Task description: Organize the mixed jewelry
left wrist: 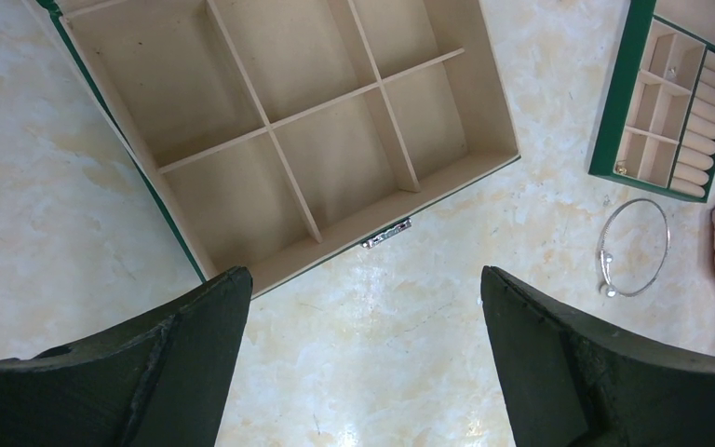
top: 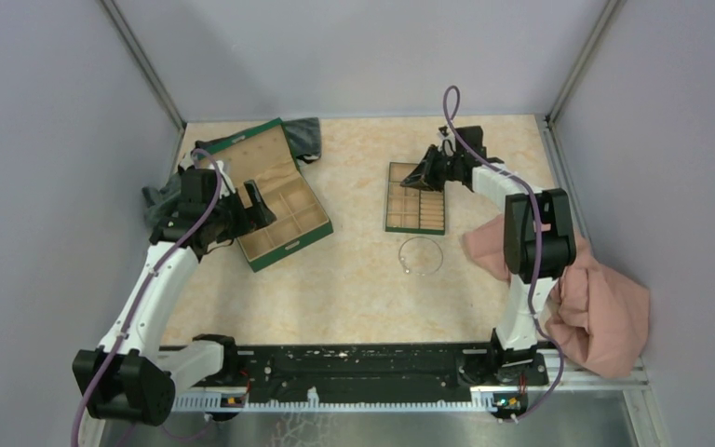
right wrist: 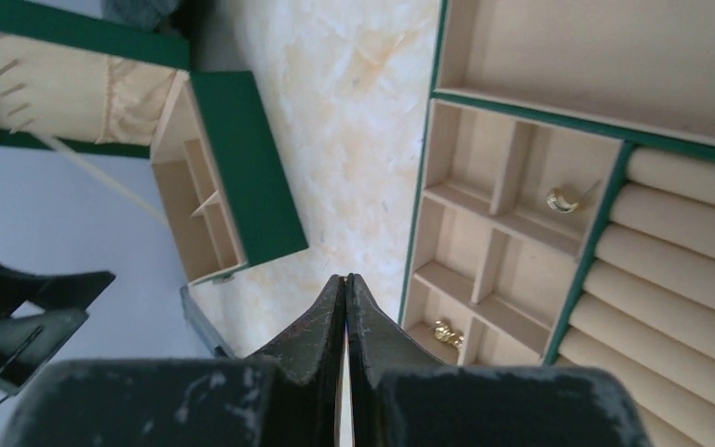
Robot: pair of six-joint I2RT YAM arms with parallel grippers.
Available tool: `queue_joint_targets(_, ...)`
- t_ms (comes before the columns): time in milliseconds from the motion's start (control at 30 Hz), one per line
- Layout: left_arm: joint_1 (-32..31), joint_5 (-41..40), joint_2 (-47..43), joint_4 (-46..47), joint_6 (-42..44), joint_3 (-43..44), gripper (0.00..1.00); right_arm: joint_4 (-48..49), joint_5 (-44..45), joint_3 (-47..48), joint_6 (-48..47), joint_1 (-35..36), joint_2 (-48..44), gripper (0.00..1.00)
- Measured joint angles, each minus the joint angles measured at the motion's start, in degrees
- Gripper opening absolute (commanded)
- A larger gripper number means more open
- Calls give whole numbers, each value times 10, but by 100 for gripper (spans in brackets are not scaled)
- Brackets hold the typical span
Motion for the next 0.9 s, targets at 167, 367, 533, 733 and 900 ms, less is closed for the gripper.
queue_joint_targets(167, 0, 0, 9, 0, 2, 0, 99, -18, 64, 3, -28, 0, 0, 0)
queue_joint_targets(367, 0, 3, 22, 0, 5, 0, 99, -40, 113, 23, -50, 0, 19, 0)
queue_joint_targets(533, 0, 33, 22, 7, 28, 0, 99, -50, 143, 23, -59, 0, 26, 0)
queue_joint_targets(733, -18, 70, 40, 14, 60, 11, 99, -50, 176, 23, -68, 5, 26, 0)
queue_joint_targets(900, -82, 71, 75, 36, 80, 33, 99, -50, 203, 23, -80, 14, 26, 0)
